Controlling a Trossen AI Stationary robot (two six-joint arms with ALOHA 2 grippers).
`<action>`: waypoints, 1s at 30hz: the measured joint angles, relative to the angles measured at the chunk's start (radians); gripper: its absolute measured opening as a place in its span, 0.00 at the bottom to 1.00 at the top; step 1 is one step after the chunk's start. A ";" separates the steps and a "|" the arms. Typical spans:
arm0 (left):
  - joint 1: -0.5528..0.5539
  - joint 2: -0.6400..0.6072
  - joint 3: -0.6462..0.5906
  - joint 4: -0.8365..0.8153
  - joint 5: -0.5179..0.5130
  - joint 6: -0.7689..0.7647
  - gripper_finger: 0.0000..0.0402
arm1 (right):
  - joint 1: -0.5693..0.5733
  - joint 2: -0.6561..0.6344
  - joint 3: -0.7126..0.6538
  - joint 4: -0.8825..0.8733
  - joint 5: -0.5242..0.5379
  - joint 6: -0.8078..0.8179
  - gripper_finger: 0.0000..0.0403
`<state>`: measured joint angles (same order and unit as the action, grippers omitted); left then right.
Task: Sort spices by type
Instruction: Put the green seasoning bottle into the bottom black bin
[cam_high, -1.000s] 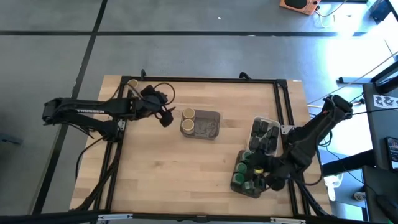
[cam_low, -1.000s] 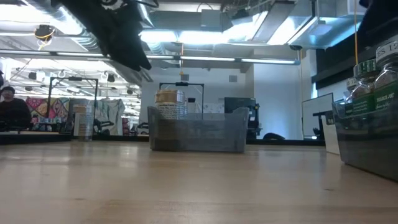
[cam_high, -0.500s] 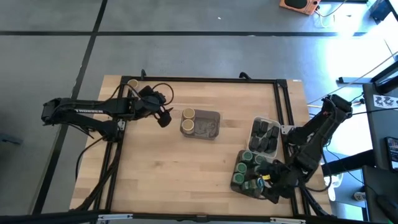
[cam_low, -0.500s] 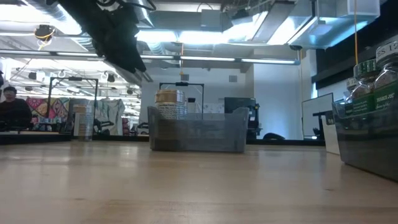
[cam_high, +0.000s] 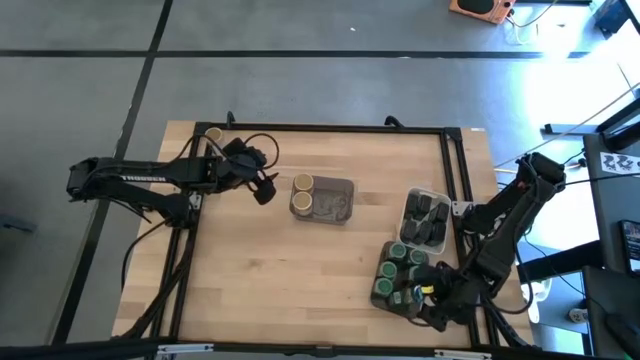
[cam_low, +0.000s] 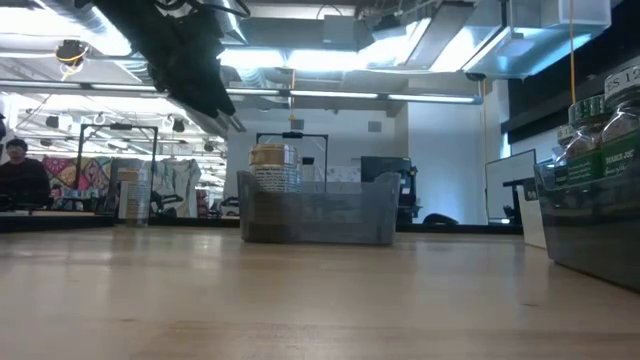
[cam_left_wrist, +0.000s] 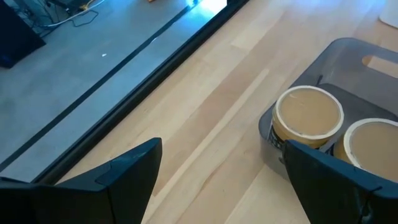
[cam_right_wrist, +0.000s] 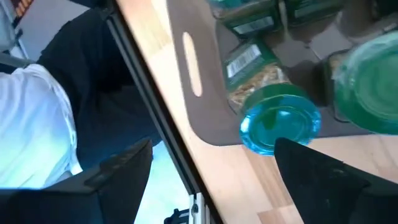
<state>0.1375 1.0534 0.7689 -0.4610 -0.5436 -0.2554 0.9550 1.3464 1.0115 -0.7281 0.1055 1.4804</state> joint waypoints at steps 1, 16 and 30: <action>0.000 0.000 0.000 0.000 0.000 0.000 0.82 | 0.000 0.000 0.000 0.006 0.000 -0.005 0.83; 0.000 0.000 0.000 0.000 0.000 0.020 0.82 | -0.020 0.000 0.000 0.038 0.005 -0.048 0.83; 0.000 0.000 0.000 0.000 0.000 0.020 0.82 | -0.020 0.023 -0.019 0.050 -0.019 -0.022 0.83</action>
<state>0.1375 1.0534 0.7685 -0.4610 -0.5438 -0.2352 0.9352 1.3696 0.9928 -0.6783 0.0863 1.4581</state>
